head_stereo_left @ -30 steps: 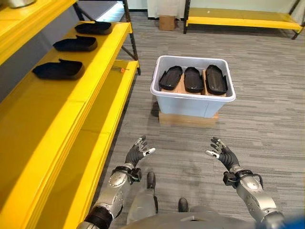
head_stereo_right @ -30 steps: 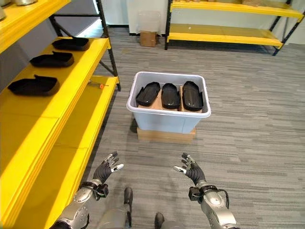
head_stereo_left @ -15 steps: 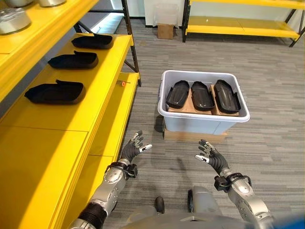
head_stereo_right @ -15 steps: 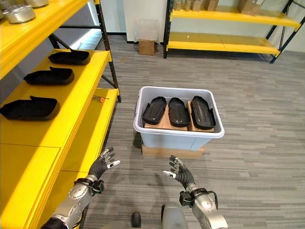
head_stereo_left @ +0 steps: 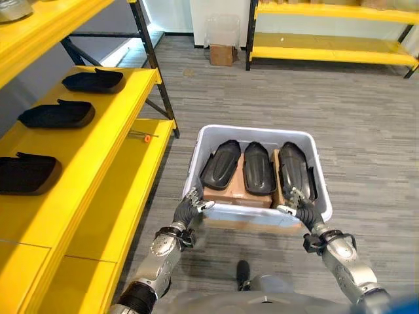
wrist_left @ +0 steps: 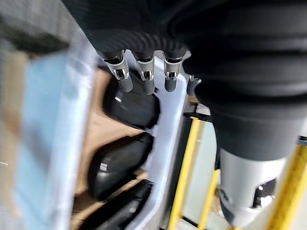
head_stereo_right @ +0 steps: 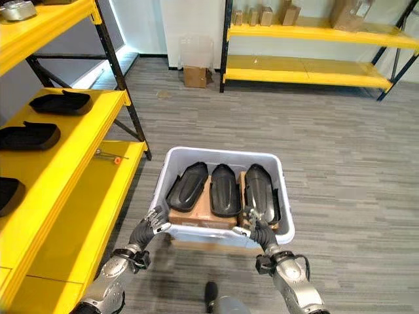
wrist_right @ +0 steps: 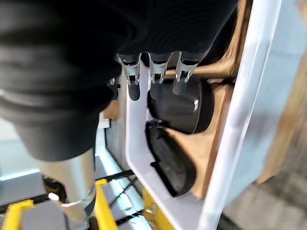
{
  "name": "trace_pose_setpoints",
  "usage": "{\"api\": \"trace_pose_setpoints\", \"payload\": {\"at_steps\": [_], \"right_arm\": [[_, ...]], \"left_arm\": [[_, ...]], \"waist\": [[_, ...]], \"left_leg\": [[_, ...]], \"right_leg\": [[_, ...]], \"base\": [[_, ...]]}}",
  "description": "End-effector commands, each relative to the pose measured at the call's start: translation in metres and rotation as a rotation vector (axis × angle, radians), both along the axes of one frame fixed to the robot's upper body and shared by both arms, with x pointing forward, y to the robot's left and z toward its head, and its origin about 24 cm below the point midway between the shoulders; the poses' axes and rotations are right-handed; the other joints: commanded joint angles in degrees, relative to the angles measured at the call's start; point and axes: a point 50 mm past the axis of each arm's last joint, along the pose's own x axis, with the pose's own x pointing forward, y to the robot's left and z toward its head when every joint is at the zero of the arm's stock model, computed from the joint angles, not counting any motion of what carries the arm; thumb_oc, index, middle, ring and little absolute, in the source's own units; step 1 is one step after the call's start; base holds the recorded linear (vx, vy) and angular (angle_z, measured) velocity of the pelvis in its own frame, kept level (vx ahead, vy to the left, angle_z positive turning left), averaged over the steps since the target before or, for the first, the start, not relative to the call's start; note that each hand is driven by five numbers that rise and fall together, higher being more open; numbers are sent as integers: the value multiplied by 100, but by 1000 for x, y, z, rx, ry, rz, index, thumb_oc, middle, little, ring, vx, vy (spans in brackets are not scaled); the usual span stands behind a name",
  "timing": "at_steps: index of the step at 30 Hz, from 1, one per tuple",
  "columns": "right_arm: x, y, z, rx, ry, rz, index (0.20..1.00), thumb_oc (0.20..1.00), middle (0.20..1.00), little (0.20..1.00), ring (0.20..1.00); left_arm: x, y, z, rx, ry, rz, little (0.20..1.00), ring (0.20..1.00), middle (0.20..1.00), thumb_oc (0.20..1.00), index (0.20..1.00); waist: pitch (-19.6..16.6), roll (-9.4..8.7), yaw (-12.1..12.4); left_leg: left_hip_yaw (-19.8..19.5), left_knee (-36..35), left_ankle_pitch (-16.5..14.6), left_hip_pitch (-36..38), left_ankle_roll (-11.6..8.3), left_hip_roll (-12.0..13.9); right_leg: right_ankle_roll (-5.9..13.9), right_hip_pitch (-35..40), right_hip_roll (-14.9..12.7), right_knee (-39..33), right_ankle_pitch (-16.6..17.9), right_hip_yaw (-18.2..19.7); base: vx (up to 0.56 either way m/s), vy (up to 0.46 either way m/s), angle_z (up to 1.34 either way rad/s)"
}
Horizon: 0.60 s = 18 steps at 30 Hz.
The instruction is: Move parts from the plastic box to the shelf.
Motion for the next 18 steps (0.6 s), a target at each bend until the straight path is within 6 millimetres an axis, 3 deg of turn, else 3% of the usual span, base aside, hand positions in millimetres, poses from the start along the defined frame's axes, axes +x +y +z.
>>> {"api": "trace_pose_setpoints", "payload": {"at_steps": [1, 2, 6, 15, 18], "right_arm": [[16, -11, 28, 5, -148, -41, 1000, 1000, 1000, 1000, 1000], [16, -15, 28, -2, -150, -56, 1000, 1000, 1000, 1000, 1000], [11, -12, 22, 0, -121, -43, 1000, 1000, 1000, 1000, 1000], [7, -5, 19, 19, -103, -23, 1000, 1000, 1000, 1000, 1000], [13, 4, 22, 28, -125, 8, 1000, 1000, 1000, 1000, 1000]], "left_arm": [[8, -5, 16, -22, -93, -19, 1000, 1000, 1000, 1000, 1000], [5, -3, 13, -6, -83, -26, 1000, 1000, 1000, 1000, 1000], [1, 0, 12, 10, -79, -27, 1000, 1000, 1000, 1000, 1000], [-2, 8, 12, 40, -71, -32, 1000, 1000, 1000, 1000, 1000], [1, 10, 13, 53, -76, -24, 1000, 1000, 1000, 1000, 1000]], "waist": [[223, 200, 22], [161, 258, 57], [94, 356, 59], [-71, 456, 54], [49, 472, 84]], "left_leg": [[681, -2279, 352, 147, 520, -415], [844, -3323, 341, 50, 555, -372], [766, -3992, 388, 441, 599, -455], [906, -4388, 118, 952, 834, -664], [986, -4351, 23, 944, 946, -653]], "right_leg": [[867, -7, -331, 123, -14, 316], [952, 148, -289, 16, -38, 341], [1026, 282, -218, 73, -149, 487], [1229, 324, -449, 179, -163, 549], [1359, -47, -477, 769, -135, 576]], "base": [[282, -16, 5], [246, 17, 14], [190, 86, -19], [120, 129, -13], [-18, 64, -8]]}}
